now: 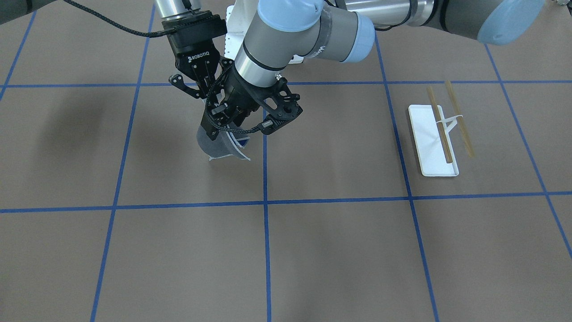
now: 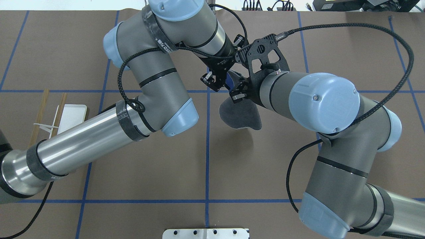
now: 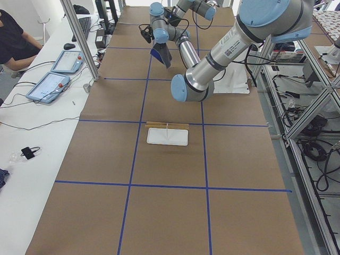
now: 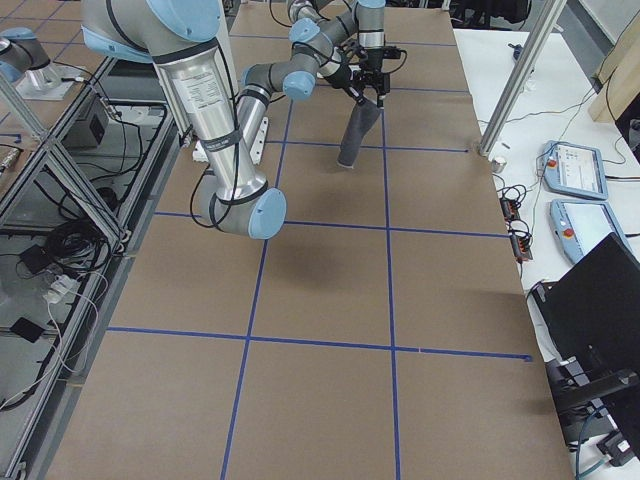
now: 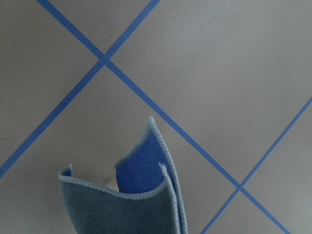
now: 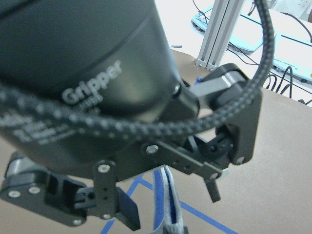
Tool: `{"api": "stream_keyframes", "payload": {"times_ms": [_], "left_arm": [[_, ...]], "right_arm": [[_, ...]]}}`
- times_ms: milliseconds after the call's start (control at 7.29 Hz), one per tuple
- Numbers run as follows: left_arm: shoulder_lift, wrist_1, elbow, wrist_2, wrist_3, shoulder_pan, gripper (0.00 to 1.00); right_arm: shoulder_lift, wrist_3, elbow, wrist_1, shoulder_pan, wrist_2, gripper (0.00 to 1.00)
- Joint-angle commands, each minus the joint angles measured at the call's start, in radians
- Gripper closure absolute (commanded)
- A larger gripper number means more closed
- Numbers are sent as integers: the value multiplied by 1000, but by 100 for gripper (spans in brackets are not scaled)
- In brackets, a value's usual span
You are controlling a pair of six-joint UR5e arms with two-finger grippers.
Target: Hang towel on rack
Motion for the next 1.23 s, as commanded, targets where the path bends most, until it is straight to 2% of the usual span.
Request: {"api": "stream_keyframes", "payload": {"times_ms": [0, 137, 274, 411, 549, 686, 823, 1097], "left_arm": [[0, -1, 1, -1, 0, -1, 45], [0, 0, 1, -1, 0, -1, 64], [2, 0, 1, 1, 0, -1, 96], [2, 0, -1, 1, 32, -1, 100], [5, 0, -1, 1, 35, -2, 100], [5, 2, -1, 1, 32, -2, 100], [5, 2, -2, 2, 26, -2, 100], [5, 2, -1, -2, 28, -20, 100]], "right_arm": [[-1, 0, 2, 0, 2, 1, 100], [-2, 0, 4, 0, 2, 1, 100], [-5, -2, 8, 0, 3, 1, 100], [-13, -2, 11, 1, 3, 1, 100], [-13, -2, 16, 0, 2, 3, 100], [-13, 3, 17, 1, 2, 4, 74], [-22, 9, 27, 11, 2, 4, 1], [-70, 6, 94, 3, 0, 6, 0]]}}
